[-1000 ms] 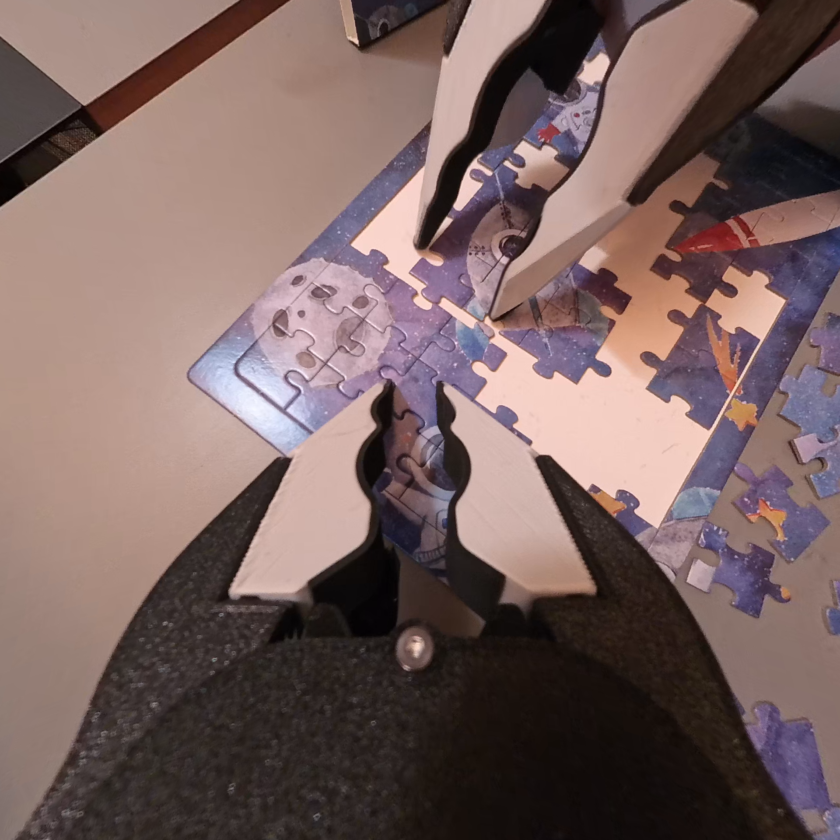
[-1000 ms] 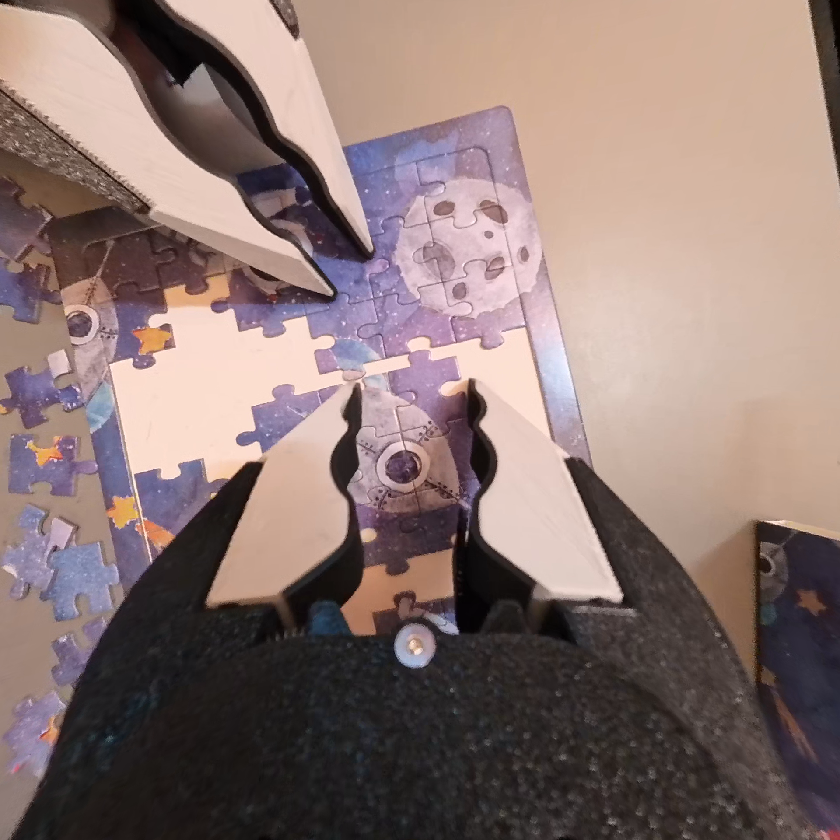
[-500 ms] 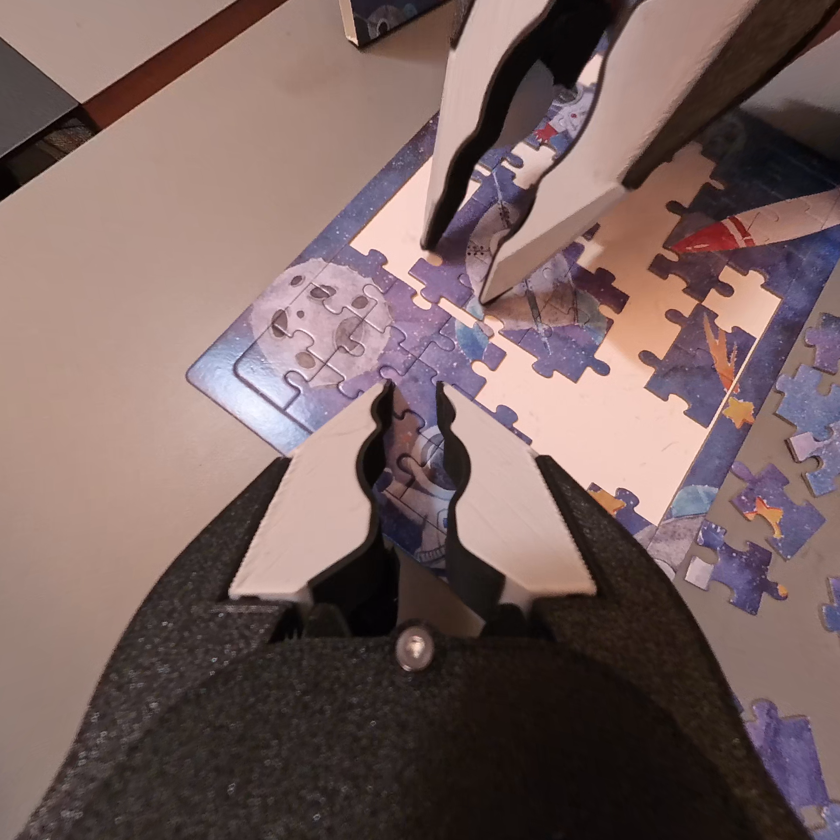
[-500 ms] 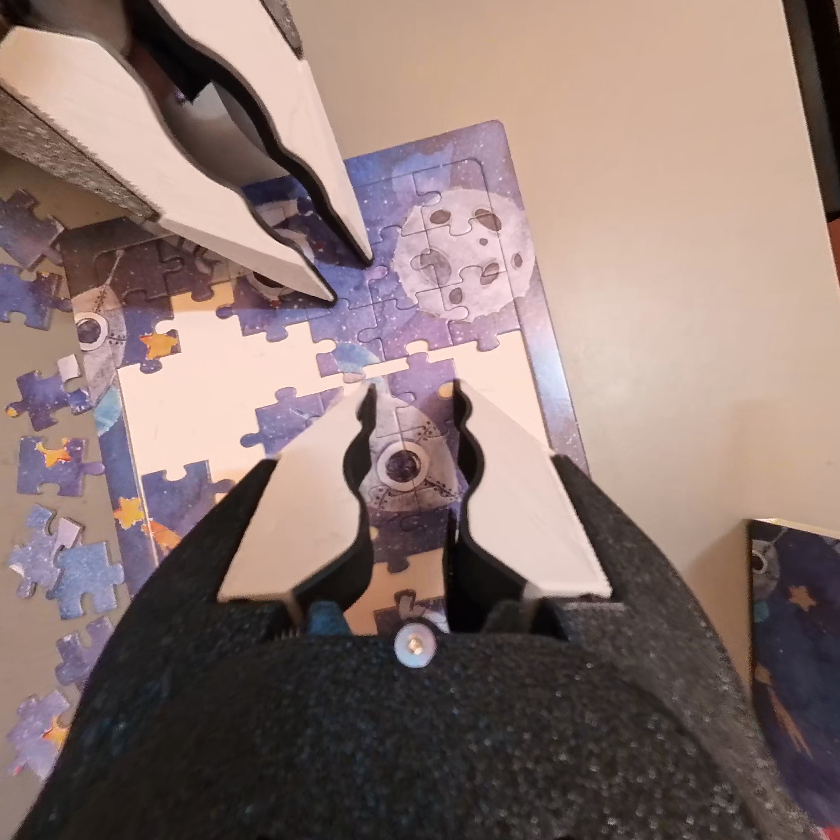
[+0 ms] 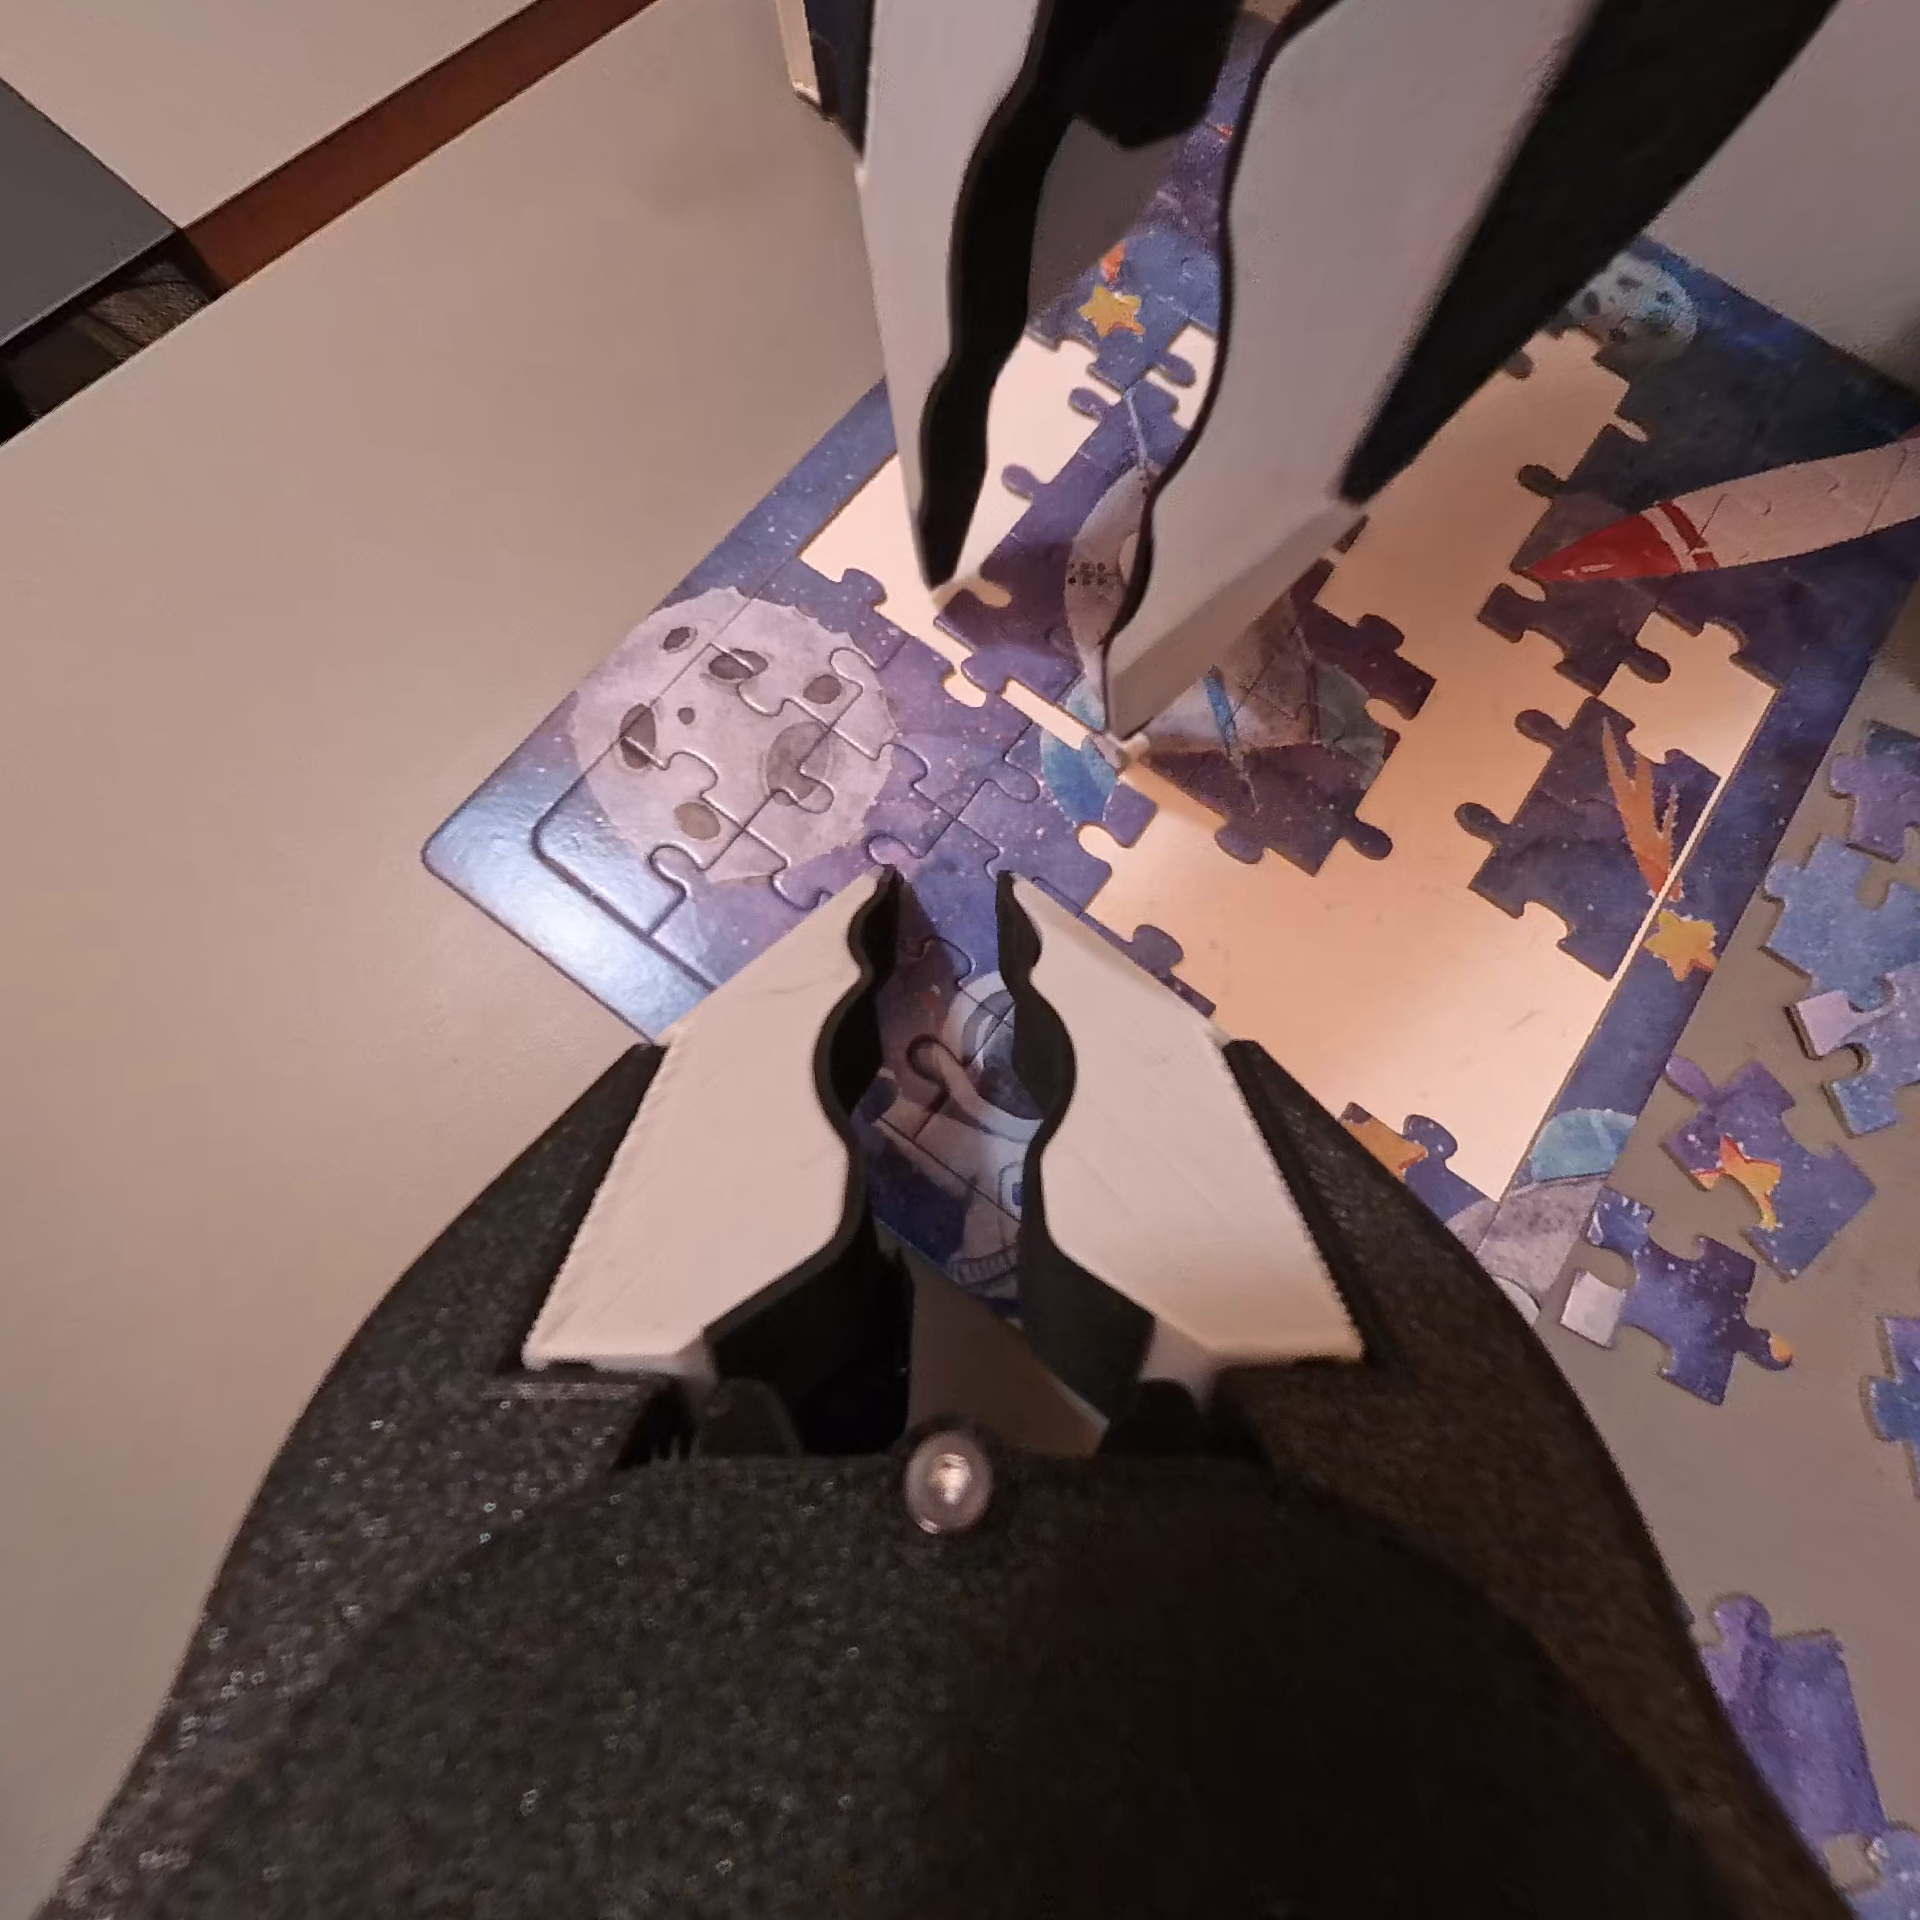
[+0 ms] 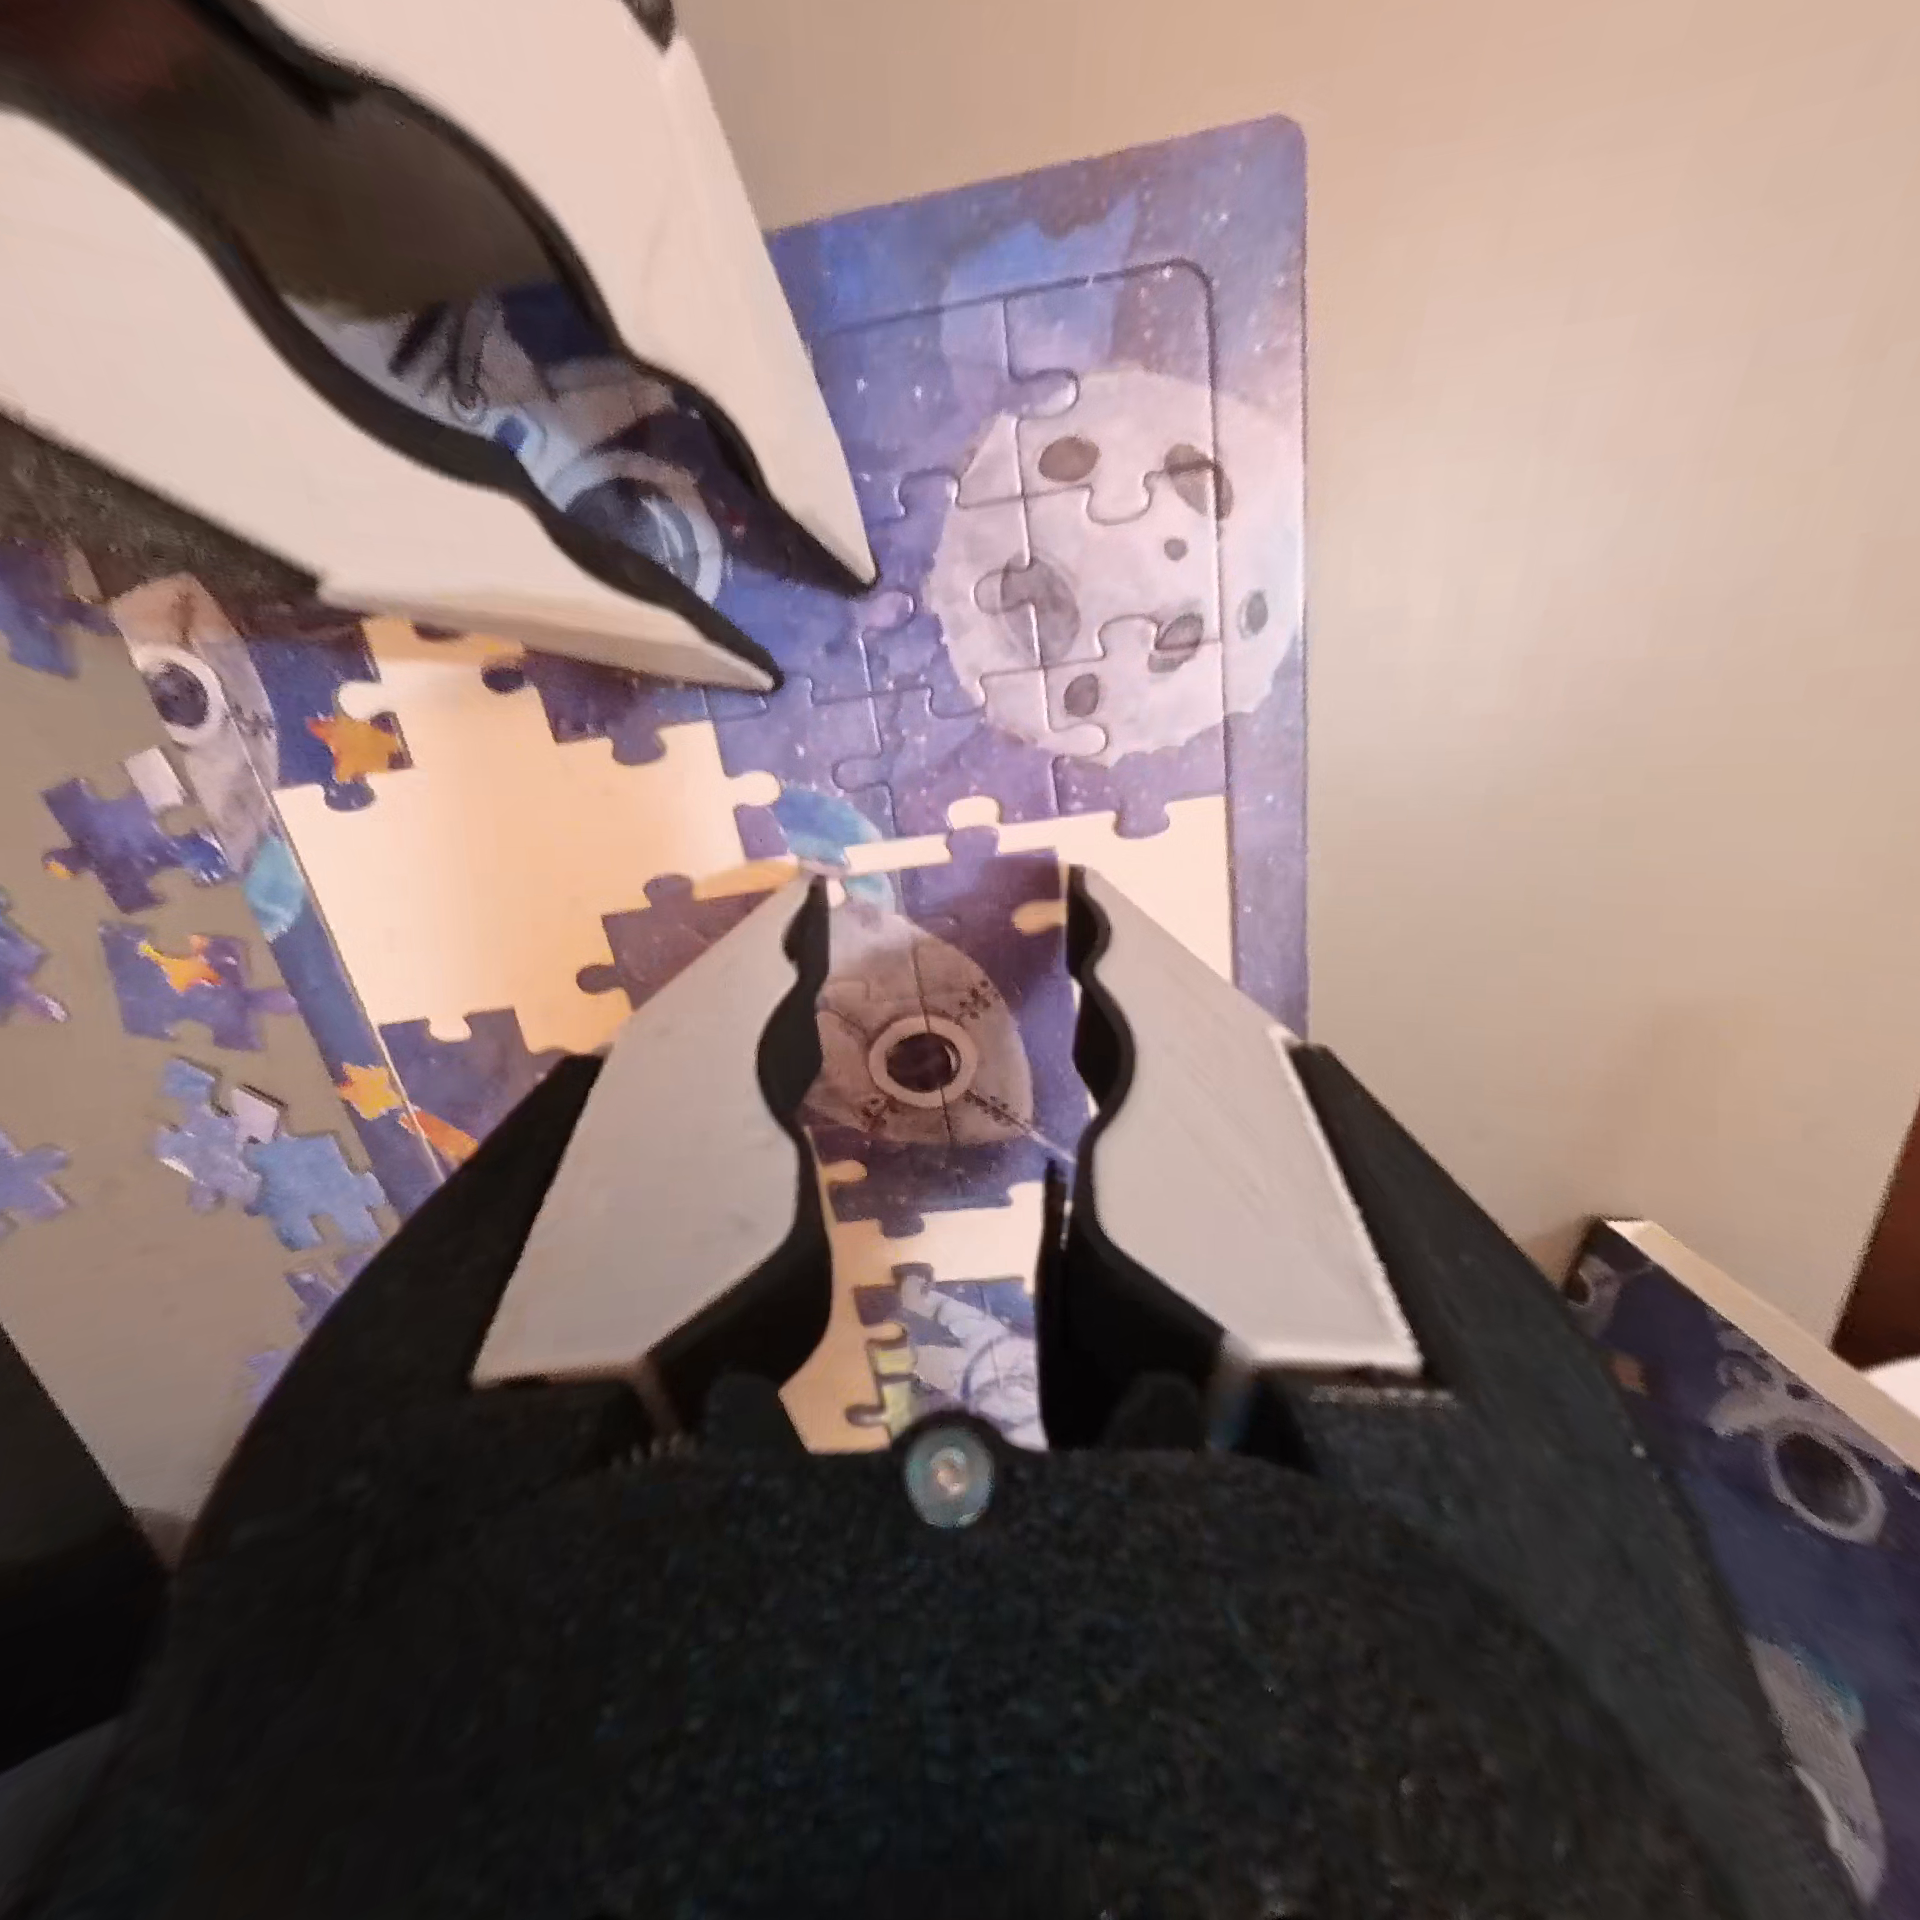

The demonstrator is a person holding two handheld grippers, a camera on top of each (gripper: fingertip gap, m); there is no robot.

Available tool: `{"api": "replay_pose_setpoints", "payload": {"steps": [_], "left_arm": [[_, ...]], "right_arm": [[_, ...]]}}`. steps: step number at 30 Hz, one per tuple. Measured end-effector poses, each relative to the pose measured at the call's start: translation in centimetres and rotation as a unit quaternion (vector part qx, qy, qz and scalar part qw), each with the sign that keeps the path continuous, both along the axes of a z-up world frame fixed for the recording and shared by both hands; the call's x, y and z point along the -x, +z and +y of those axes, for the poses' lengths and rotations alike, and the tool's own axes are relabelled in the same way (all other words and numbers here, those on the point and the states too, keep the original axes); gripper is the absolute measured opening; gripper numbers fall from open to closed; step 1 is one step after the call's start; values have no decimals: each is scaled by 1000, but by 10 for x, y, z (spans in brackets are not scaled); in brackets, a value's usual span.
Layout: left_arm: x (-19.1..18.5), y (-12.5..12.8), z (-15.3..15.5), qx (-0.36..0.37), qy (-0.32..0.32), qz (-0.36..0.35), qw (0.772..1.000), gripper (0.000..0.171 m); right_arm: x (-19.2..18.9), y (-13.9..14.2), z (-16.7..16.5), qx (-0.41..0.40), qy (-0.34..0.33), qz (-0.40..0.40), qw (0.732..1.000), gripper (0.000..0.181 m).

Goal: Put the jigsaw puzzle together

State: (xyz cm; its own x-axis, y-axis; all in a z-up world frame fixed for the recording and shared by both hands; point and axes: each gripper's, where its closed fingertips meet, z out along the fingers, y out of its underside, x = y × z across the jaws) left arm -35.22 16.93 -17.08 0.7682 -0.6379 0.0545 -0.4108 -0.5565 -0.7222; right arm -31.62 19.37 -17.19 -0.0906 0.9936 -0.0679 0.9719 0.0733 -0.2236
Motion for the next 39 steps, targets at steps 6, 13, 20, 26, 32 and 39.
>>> {"api": "replay_pose_setpoints", "payload": {"steps": [6,13,20,26,32,39], "left_arm": [[0,0,-1,-4,-3,5,1000,19],[-1,1,-1,-5,-5,4,1000,19],[0,0,-1,-3,-6,1,1000,19],[1,1,-1,-3,-6,1,1000,19],[1,1,-2,-4,-6,1,1000,19],[0,0,0,-3,-6,0,1000,19]], "right_arm": [[3,-4,2,-30,14,-3,999,43],[-6,-2,4,-63,41,-28,997,45],[-5,-6,-1,-30,32,-26,999,47],[-5,-5,2,-34,32,-9,999,43],[-4,-5,1,-37,29,9,999,42],[1,0,-3,-28,34,27,999,42]]}}
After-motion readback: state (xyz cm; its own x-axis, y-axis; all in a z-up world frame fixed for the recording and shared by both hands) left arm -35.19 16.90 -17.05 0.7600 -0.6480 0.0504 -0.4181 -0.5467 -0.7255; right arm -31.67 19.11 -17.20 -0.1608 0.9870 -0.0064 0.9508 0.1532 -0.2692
